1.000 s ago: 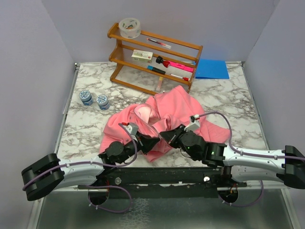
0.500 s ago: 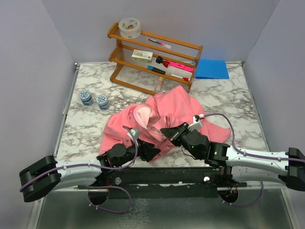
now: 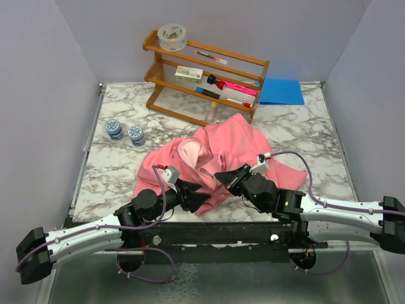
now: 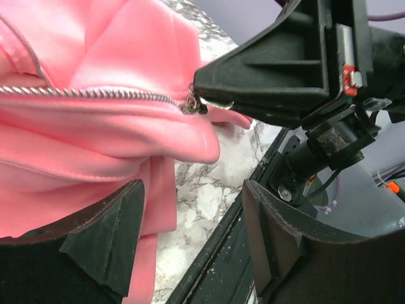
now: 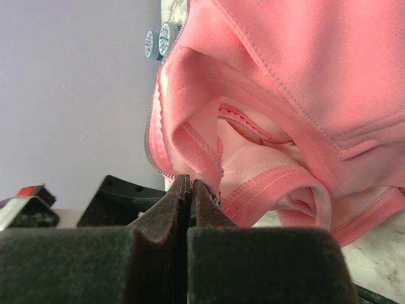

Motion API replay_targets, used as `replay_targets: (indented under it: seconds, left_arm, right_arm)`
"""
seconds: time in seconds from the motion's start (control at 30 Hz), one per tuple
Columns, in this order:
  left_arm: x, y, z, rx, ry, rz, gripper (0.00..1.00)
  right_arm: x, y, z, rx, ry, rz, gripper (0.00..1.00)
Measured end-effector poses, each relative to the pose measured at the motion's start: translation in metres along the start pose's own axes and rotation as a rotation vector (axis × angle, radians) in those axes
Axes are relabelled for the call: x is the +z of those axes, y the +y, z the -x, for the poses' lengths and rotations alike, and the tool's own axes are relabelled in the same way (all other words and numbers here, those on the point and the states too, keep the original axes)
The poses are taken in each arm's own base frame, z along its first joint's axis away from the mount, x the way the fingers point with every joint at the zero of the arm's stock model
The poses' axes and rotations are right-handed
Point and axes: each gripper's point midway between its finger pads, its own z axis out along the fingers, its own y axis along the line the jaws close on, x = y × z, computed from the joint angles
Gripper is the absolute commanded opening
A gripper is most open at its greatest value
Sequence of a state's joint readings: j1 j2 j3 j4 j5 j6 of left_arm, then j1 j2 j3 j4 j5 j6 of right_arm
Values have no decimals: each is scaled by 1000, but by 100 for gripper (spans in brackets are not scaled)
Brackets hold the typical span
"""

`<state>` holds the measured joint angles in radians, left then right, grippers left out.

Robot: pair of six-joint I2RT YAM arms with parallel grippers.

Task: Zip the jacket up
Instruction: Insert the zipper into the jacket.

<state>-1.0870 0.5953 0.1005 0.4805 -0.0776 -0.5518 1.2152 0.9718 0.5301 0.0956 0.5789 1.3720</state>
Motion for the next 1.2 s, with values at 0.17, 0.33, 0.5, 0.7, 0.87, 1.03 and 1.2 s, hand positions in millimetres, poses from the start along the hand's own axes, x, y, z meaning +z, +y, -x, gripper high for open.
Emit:
replay_targets:
  seconds: [0.17,0.33,0.5,0.7,0.87,1.03,1.2]
  left_arm:
    - [-5,-1,25,85,-7,50,67]
    - [-1,0,38,176,-1,83,65]
    - [9,11,26,312,83,111,64]
    - [14,5,30,480,77,39,62]
    - [15,-7,44,593,22,-25,61]
    - [14,-20,51,681,-13,-97,56]
    - [16,-24,43,721,12,-141,56]
  right_arm:
    - [-1,-4,0,-9,3,-13,0]
    - [-2,-7,0,-15,5,-23,0]
    - [-2,-6,0,-16,5,-22,0]
    - [-2,-7,0,-26,6,-22,0]
    - [-2,-7,-1,-31,9,-21,0]
    - [-2,-7,-2,-39,15,-20,0]
    - [-3,-7,-2,-45,18,-19,0]
